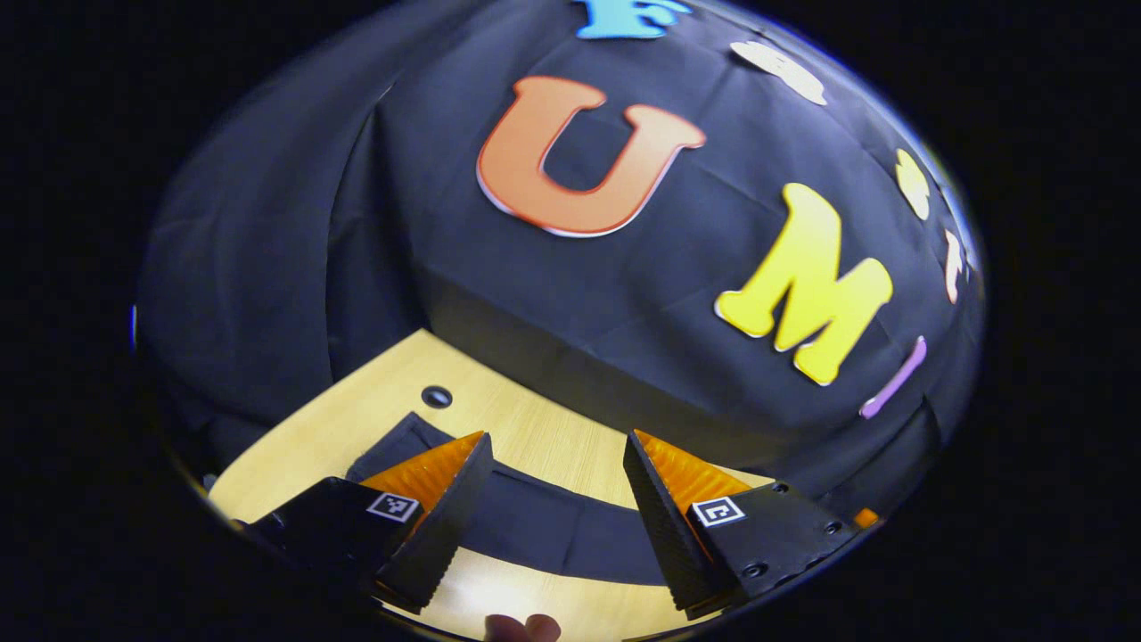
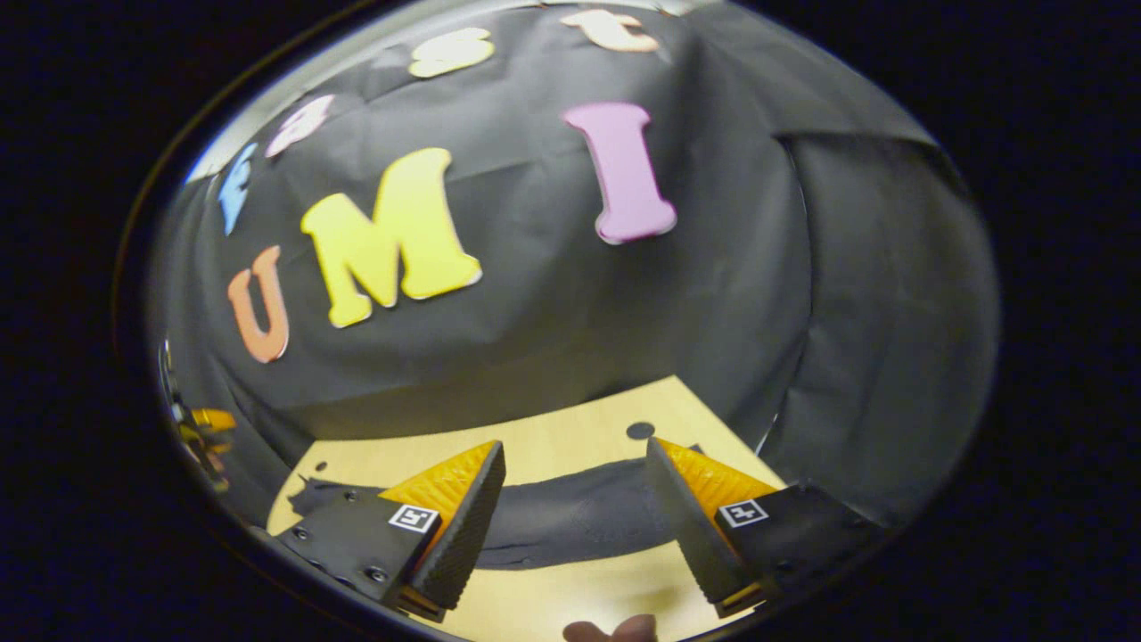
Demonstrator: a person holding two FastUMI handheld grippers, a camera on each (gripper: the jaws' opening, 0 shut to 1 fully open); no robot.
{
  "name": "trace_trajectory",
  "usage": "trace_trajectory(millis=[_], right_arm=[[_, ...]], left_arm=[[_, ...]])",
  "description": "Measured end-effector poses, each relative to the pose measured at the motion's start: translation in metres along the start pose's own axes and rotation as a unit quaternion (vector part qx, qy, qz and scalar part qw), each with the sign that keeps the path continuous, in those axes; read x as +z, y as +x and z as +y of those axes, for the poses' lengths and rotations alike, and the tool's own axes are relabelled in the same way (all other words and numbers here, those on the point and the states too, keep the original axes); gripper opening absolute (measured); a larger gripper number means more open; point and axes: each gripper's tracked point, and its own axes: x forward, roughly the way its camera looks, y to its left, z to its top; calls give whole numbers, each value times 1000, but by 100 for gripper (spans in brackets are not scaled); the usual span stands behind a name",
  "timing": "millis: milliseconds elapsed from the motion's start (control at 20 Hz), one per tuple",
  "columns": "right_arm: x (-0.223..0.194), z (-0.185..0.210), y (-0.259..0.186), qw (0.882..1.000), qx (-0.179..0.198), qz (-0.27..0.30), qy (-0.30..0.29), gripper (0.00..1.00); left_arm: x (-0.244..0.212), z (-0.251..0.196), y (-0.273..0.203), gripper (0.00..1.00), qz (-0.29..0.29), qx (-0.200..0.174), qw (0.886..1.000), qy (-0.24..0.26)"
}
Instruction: Grasp the waist and the cuffs of the jeans and fold them to make the two legs overlap; first hold the waist and fold one-third of the jeans toward the cuffs, then hold the cuffs and fold the remaining one-third in the same direction to finish folding.
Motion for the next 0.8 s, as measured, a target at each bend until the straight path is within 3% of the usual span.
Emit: trace_trajectory(millis=[100, 200, 450, 800], right_arm=[[-9, 3, -32, 999, -9, -21, -36, 98], [-23, 8, -56, 999, -18, -30, -36, 98], [-55, -25, -89, 998, -59, -10, -10, 98], [-100, -67, -62, 994, -99, 33, -3, 99]], left_arm=[[2, -16, -26, 95, -64, -17, 995, 69], [-29, -38, -48, 95, -56, -38, 993, 98], [-70, -54, -80, 96, -52, -20, 987, 150], [-82, -67, -89, 96, -48, -16, 991, 122]])
